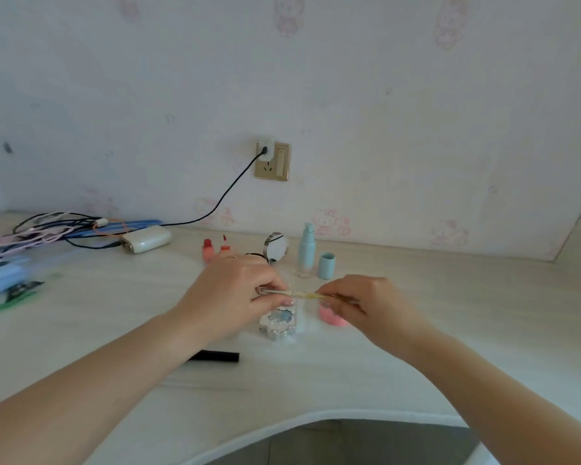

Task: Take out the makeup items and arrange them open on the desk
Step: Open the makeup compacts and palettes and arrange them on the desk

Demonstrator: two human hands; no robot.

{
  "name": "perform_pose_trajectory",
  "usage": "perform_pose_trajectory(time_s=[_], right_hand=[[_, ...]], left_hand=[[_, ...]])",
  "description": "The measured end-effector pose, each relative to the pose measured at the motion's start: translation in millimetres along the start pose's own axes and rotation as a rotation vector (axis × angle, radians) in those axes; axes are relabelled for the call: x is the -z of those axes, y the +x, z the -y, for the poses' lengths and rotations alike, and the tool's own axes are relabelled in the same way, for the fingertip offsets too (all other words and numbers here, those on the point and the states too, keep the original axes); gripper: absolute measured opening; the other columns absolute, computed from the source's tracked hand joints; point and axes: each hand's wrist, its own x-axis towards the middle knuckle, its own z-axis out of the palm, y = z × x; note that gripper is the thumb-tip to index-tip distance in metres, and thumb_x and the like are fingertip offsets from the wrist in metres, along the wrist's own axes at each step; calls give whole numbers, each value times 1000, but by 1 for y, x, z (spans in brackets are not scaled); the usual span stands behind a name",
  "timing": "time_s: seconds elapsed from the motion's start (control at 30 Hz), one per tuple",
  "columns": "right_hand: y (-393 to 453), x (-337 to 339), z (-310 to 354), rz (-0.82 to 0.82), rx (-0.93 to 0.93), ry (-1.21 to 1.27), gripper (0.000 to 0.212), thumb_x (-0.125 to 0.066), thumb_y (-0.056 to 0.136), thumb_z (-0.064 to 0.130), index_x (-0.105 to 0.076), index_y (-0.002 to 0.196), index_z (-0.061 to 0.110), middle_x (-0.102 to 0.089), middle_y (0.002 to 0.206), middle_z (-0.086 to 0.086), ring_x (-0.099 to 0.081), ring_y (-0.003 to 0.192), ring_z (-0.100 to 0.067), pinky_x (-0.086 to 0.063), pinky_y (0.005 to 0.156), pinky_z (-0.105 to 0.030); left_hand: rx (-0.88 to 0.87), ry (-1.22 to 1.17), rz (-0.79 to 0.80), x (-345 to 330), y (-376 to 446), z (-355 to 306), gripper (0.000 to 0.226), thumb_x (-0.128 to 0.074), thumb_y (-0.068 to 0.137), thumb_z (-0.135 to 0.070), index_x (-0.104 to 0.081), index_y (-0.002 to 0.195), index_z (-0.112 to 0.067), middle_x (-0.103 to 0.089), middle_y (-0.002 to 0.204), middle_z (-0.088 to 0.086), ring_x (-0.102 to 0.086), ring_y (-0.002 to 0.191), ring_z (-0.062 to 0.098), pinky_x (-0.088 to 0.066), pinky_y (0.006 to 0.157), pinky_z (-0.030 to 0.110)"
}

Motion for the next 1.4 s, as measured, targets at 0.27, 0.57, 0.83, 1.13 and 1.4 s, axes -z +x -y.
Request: perform_pose_trajectory(time_s=[0.27, 0.57, 0.83, 1.13, 1.4], right_hand=[[11, -34, 38, 42, 107, -21, 20, -52, 93, 35, -67, 105, 33, -54, 73, 19, -50, 70, -2, -49, 68, -34], [-4, -25, 18, -61, -10, -52, 18, -58, 90, 31, -70, 102, 26, -62, 77, 15, -54, 69, -3, -36, 65, -1], [-13, -75, 47, 77, 26, 67, 31, -49, 95, 19, -61, 122, 26, -48, 85, 18, -50, 74, 2, -37, 68, -6], [-31, -130, 95, 83, 53, 201, 30, -57, 91, 14, -64, 120, 18, -59, 97, 4, -54, 87, -8, -39, 76, -10], [-28, -150, 110, -19, 216, -1, 26, -74, 73, 7, -74, 98, 15, -63, 81, -2, -60, 71, -25, -52, 58, -38]], left_hand=[[42, -20, 57, 32, -48, 24, 22, -65, 77, -44, -75, 79, -25, -66, 68, -17, -57, 66, 0, -44, 70, 28], [231, 10, -30, 76, -93, 63, 24, -61, 80, -55, -70, 74, -34, -67, 70, -18, -59, 71, -1, -45, 65, 21], [297, -100, 194, 54, -140, 54, 12, -70, 82, -28, -70, 81, -40, -65, 84, -26, -60, 83, -4, -44, 71, 11], [219, 39, 222, 47, -191, 44, 11, -71, 79, -33, -74, 90, -35, -56, 80, -21, -49, 79, -3, -40, 71, 16], [69, 215, 176, 49, -191, 41, 16, -73, 75, -31, -76, 91, -30, -58, 76, -10, -56, 67, 13, -47, 60, 29]])
